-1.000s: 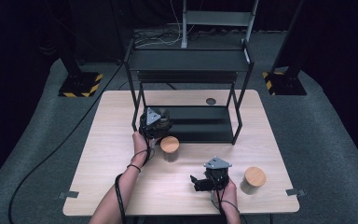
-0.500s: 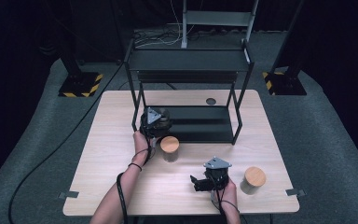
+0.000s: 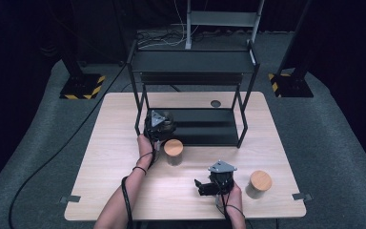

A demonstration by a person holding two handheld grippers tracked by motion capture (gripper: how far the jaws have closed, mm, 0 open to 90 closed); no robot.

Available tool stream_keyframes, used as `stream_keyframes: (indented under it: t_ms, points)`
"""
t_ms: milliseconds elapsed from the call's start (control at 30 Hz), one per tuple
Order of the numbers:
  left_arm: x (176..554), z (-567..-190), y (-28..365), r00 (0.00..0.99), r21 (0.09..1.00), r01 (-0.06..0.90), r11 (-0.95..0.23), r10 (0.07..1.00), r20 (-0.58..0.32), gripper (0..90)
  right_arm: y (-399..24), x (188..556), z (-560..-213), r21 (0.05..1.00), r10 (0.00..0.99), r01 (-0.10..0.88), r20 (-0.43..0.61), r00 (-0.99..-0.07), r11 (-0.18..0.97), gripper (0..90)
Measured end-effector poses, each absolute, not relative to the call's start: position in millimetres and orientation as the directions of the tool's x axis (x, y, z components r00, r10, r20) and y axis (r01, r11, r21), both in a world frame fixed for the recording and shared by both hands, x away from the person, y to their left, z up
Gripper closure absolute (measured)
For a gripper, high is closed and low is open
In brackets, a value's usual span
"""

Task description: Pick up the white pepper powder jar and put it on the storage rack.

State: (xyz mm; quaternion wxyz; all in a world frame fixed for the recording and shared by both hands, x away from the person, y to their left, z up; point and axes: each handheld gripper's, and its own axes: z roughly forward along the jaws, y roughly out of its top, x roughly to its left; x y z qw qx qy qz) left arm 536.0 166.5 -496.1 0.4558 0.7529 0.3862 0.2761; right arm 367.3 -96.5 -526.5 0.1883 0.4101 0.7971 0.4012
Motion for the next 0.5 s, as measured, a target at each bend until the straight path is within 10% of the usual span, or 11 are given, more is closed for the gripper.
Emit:
stream_keyframes:
  t_ms: [500]
  points:
    - [540.4, -502.8, 167.7, 0.537, 0.900, 0.345, -0.266, 0.842, 0.043, 30.1, -96.5, 367.0, -526.5, 0.795, 0.806, 0.502, 0.029, -0.591, 0.340, 0.6]
